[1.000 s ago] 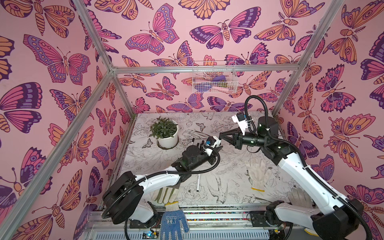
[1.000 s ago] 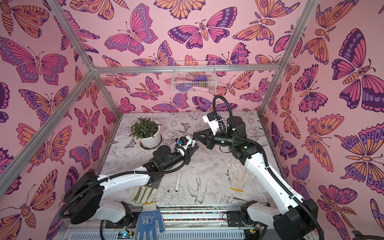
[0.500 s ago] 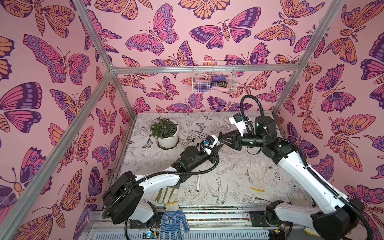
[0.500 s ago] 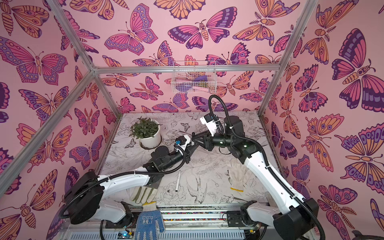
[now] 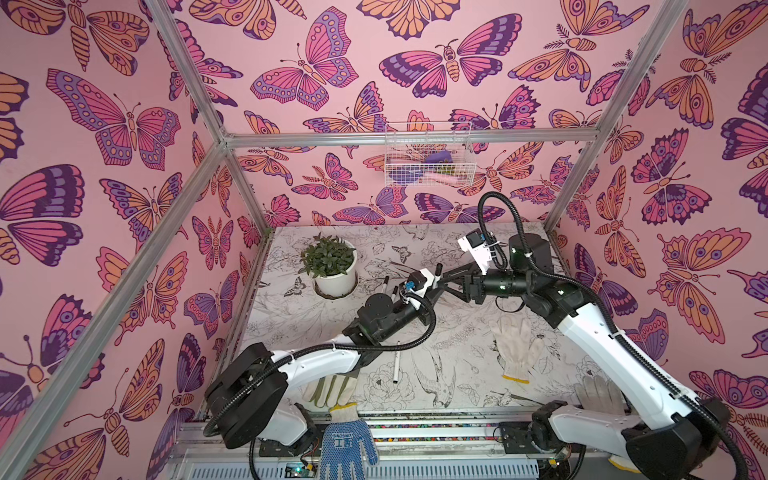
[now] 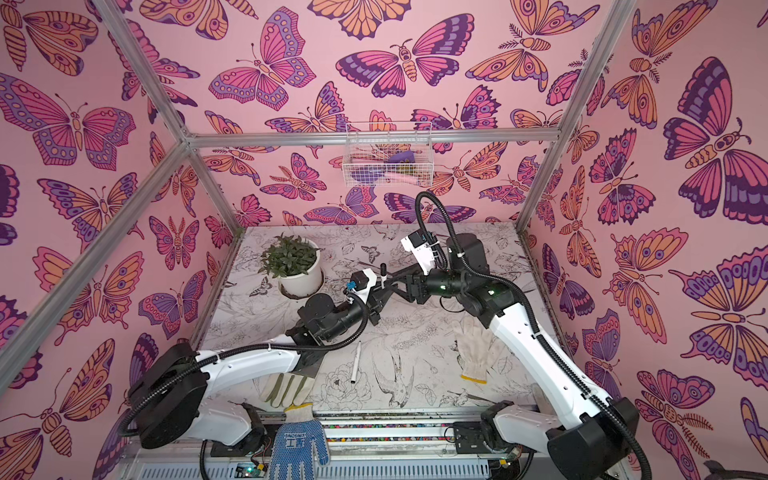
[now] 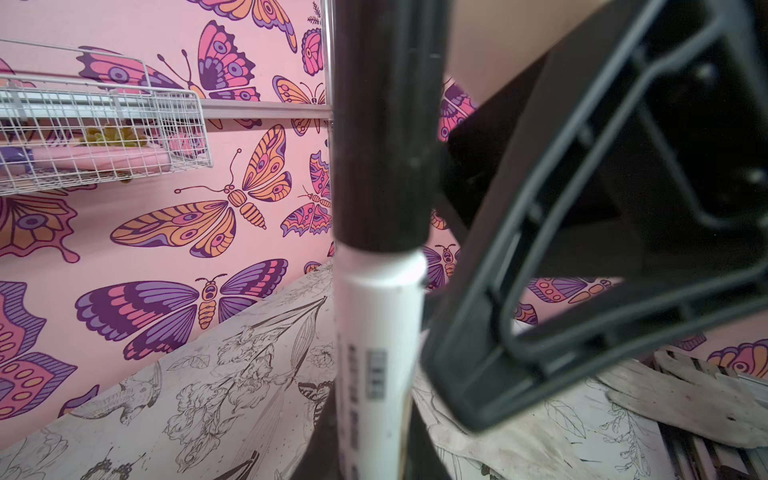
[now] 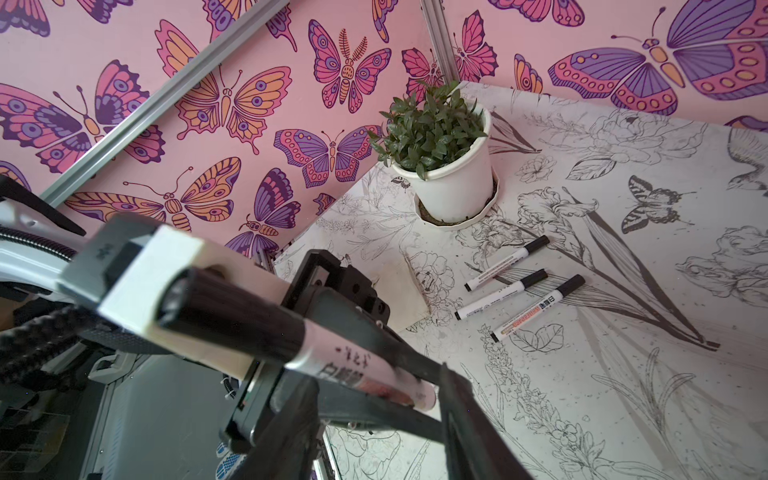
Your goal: Insert the pens into the pen caps
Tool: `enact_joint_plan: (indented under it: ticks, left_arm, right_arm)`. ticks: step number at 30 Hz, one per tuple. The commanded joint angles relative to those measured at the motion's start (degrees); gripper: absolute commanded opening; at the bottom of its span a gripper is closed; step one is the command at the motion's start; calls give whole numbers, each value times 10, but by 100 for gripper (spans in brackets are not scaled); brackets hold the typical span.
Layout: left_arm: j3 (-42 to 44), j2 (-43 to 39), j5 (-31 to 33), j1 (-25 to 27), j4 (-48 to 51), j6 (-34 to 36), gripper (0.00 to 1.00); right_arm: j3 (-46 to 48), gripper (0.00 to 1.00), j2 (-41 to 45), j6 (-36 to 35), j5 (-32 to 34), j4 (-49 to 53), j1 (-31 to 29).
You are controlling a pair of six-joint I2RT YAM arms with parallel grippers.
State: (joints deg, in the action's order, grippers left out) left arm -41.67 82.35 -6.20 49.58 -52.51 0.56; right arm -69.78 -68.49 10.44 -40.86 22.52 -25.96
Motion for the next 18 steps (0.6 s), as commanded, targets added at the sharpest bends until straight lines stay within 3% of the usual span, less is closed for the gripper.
enact_joint_plan:
  ticks: [1,18]
  left_arm:
    - [18,5,11,3,-21,-8,0]
    - [30,9,2,3,-8,-23,0]
  right_arm:
    - [-36,49,22,-25,16,8,3]
    - [-68,43,-51,23,-17,-45,-10]
